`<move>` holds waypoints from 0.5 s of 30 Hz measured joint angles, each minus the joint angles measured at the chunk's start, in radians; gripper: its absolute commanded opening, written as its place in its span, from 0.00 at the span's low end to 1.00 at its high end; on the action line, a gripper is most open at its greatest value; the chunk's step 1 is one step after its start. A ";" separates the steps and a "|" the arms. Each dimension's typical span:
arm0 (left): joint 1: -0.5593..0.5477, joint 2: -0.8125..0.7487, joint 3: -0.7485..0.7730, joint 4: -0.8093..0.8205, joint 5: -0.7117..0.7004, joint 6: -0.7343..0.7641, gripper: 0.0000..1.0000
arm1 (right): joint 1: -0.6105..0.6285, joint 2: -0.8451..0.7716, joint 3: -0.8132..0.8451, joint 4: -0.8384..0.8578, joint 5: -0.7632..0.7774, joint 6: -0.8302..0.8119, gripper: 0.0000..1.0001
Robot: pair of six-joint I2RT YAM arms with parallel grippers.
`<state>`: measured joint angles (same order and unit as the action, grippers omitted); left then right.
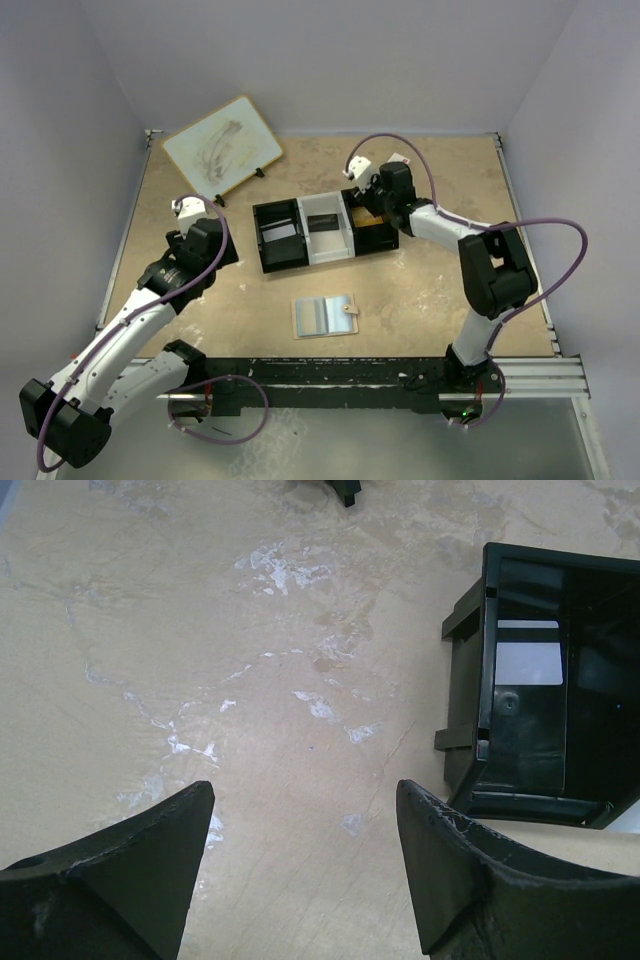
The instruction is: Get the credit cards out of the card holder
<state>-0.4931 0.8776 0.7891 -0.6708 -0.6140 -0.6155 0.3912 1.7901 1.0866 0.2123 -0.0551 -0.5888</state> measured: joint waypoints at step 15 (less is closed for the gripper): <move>0.000 0.017 0.000 0.003 0.004 0.008 0.71 | 0.000 -0.005 0.086 -0.229 0.073 0.704 0.12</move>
<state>-0.4931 0.8948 0.7891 -0.6682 -0.6102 -0.6075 0.3916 1.7851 1.1725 -0.0166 0.0177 0.1150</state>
